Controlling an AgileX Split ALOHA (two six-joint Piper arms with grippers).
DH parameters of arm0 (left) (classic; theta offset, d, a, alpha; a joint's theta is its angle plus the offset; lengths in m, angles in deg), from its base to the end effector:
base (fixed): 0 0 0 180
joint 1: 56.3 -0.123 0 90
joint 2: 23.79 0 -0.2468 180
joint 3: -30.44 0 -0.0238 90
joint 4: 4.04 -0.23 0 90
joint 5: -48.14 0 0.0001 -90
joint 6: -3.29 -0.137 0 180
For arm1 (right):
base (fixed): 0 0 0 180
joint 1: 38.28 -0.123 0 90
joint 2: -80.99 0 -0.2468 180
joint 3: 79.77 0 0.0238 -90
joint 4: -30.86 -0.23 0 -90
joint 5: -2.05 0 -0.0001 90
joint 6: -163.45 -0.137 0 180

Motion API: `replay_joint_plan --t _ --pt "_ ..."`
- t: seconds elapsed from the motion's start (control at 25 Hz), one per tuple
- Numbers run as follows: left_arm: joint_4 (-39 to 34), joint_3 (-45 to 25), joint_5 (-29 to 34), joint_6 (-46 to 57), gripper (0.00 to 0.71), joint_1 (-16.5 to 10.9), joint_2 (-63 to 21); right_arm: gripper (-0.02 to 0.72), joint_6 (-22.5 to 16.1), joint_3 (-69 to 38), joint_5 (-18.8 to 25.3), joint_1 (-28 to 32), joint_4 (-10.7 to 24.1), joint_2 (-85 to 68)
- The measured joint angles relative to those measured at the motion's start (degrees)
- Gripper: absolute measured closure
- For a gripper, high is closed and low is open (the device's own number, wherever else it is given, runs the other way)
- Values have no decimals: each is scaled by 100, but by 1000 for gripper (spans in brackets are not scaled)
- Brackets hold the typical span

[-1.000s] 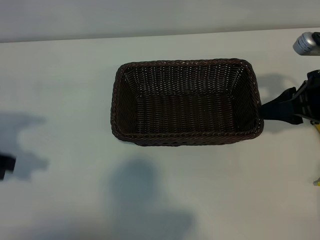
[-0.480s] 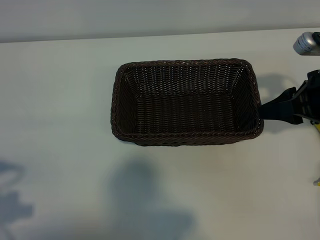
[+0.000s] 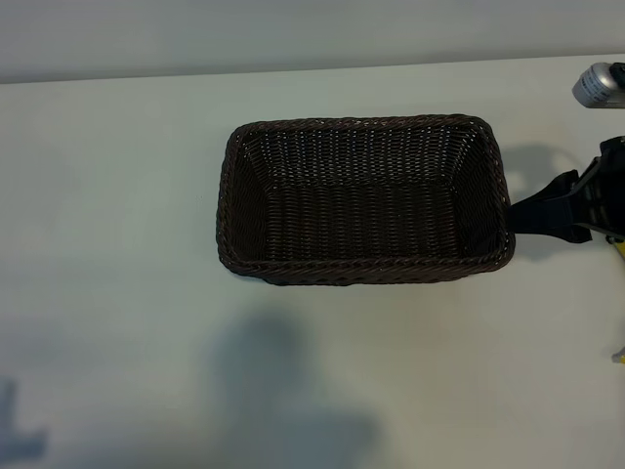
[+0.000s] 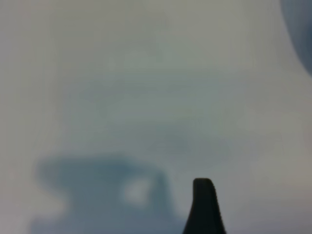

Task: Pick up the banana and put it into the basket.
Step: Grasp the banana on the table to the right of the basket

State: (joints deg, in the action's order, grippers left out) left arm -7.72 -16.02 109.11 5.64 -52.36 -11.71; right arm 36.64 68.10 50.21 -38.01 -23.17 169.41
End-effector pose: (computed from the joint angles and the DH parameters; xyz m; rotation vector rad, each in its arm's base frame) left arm 0.0619 0.0034 0.2476 0.0273 2.0839 0.0107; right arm 0.2519 0.0815 0.1752 -0.4232 2.4952 0.7869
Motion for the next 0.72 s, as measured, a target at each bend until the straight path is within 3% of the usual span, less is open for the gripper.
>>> replay_joint_plan --t 0.28,0.6,0.72 --pt "-16 0 4 0 150 -340 -350 263 0 0 0 0 0 0" --pt "-16 0 4 5 150 -346 -350 263 -220 0 -88 0 5 0" --pt "-16 0 4 5 150 -346 -350 263 -463 22 -192 0 176 0"
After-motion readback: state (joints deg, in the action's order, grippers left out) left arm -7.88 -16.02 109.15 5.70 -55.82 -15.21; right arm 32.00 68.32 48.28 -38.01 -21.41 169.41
